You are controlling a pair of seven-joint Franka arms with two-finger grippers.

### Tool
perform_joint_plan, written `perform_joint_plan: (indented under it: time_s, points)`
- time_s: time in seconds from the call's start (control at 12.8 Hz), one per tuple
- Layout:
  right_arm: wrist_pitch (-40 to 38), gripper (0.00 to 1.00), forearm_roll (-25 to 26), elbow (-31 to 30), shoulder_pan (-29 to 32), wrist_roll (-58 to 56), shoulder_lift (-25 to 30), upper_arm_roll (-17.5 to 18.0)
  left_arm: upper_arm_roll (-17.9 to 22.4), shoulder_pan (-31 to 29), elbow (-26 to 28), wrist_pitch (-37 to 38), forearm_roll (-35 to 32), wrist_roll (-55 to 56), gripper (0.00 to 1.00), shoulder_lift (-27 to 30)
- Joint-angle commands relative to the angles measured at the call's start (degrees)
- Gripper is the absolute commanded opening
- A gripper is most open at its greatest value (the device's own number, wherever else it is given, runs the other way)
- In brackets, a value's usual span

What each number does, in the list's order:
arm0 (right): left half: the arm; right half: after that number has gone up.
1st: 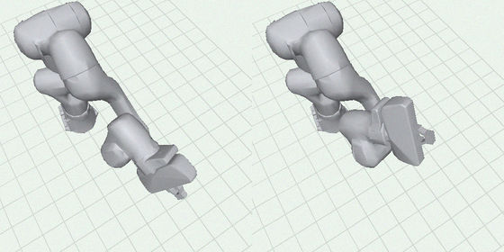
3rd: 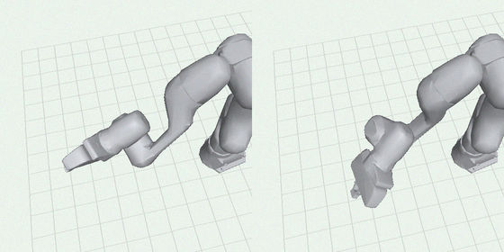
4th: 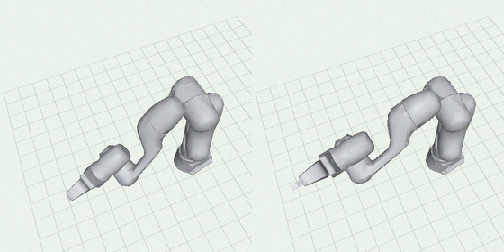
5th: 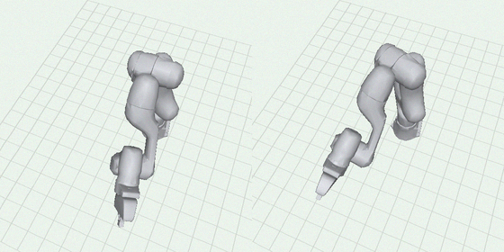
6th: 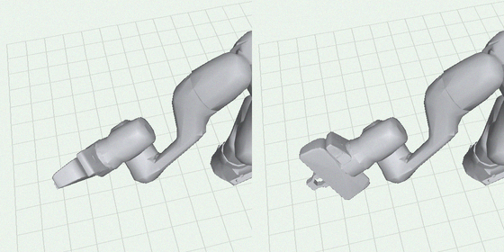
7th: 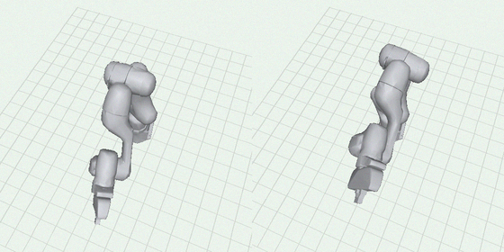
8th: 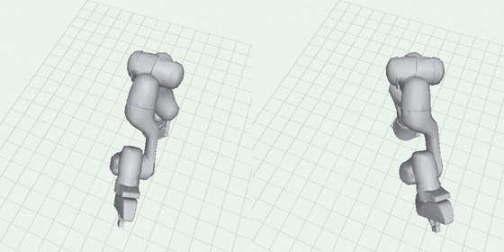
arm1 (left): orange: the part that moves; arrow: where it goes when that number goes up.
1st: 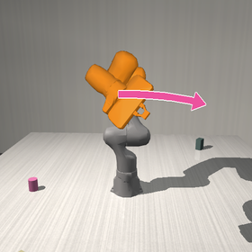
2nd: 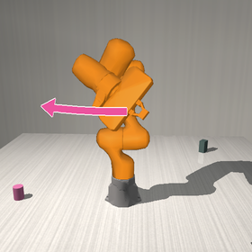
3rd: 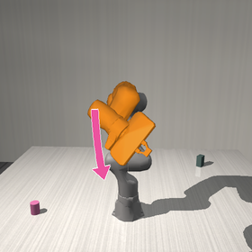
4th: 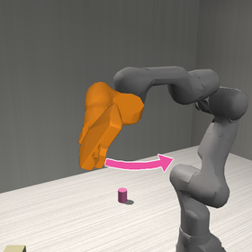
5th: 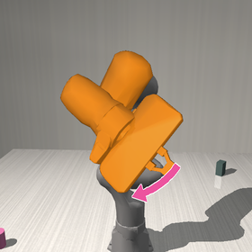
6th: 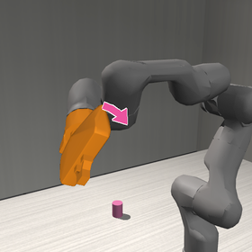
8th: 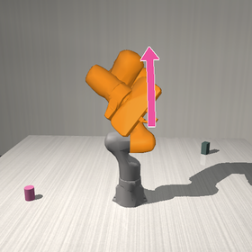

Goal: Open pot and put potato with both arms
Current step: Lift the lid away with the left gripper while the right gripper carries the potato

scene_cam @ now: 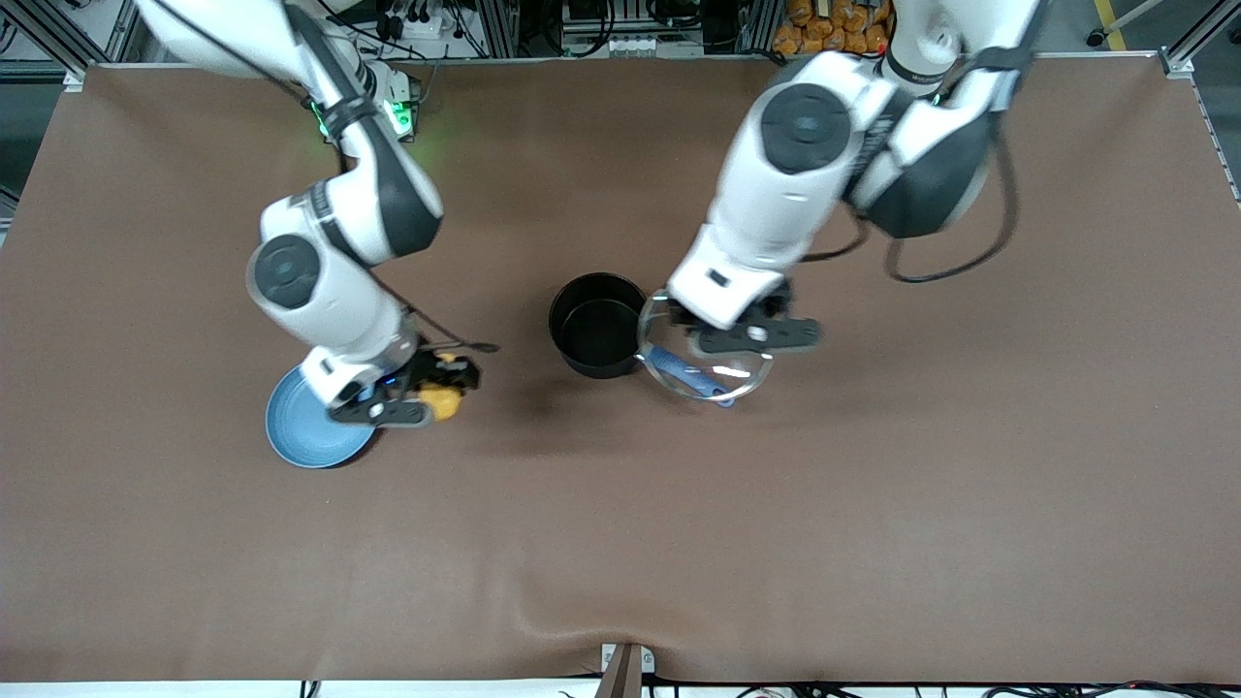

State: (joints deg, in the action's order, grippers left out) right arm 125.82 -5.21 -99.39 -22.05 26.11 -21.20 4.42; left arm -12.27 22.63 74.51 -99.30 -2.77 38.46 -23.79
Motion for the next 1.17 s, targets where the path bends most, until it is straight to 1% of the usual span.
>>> perform_joint_plan:
  time_s: [0.0,0.23,0.39,0.47,0.63,0.7,0.78,0.94,1.1]
  points:
    - [0.13,0.06,0.02,0.07,-4.91,4.99,0.46,-0.38,-0.21,-5.47,2.13,3.23,-0.65,-6.01,0.0,2.44]
    - [1.27,0.06,0.11,0.07,-8.87,6.31,-1.21,-0.47,-0.39,-10.31,4.32,3.93,-4.34,-10.05,0.0,2.17]
    - [2.85,0.06,0.19,-0.02,-12.12,9.64,-2.97,-0.55,-0.39,-11.9,6.78,3.06,-6.19,-10.25,0.0,2.17]
    - [3.46,0.06,0.28,-0.02,-13.88,10.96,-3.93,-0.64,-0.47,-13.47,7.05,2.88,-6.98,-10.68,0.0,2.17]
    - [4.78,0.06,2.03,-0.19,-15.82,11.77,-5.34,-0.73,-0.65,-17.08,7.31,2.79,-6.99,-16.01,0.0,2.17]
    - [4.96,0.06,2.39,-0.28,-16.53,11.77,-5.7,-0.73,-0.74,-19.18,8.36,2.1,-6.99,-18.05,0.0,2.35]
    - [5.23,0.06,2.65,-0.37,-17.06,11.77,-6.22,-0.73,-0.83,-20.94,10.72,0.09,-6.82,-19.81,0.0,2.7]
    - [6.53,0.05,3.88,-0.37,-18.02,12.9,-7.97,-0.9,-0.91,-24.28,16.69,-6.23,-6.81,-24.28,0.0,4.36]
    - [9.17,0.05,6.51,-0.37,-18.12,14.74,-10.35,-0.91,-0.92,-27.45,21.97,-11.95,-6.46,-28.77,0.0,5.07]
